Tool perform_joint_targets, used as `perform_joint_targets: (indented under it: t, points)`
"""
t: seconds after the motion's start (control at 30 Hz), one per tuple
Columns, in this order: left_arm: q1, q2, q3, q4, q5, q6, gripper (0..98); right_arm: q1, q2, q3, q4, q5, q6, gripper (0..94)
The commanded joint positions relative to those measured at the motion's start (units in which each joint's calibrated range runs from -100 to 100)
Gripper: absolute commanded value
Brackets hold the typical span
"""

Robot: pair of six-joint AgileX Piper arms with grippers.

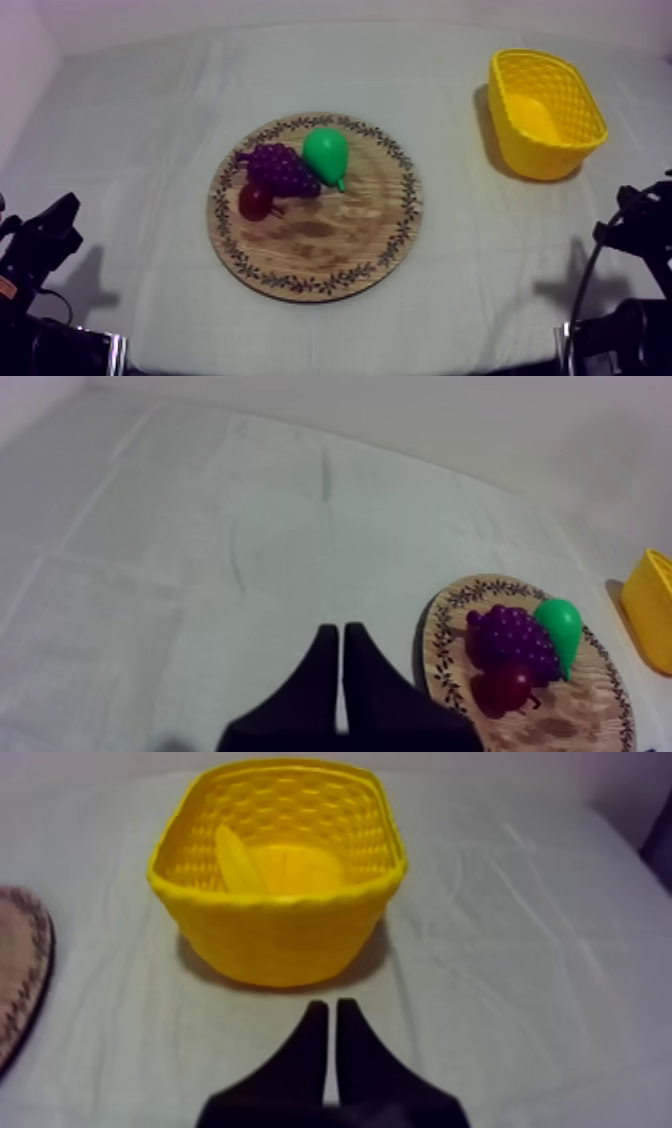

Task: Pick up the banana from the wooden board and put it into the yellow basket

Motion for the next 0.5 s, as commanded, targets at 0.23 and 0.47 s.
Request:
perform_joint_targets:
  t: [0.23, 0.47]
  points:
    - [0.01, 0.00, -0.03, 0.04, -0.01, 0.00, 0.1, 0.02, -0.05, 0.04, 0.01, -0.14, 3.43, 0.6]
    - [0.01, 0.00, -0.03, 0.04, -0.01, 0.01, 0.1, 0.02, -0.05, 0.04, 0.01, -0.15, 3.15, 0.6]
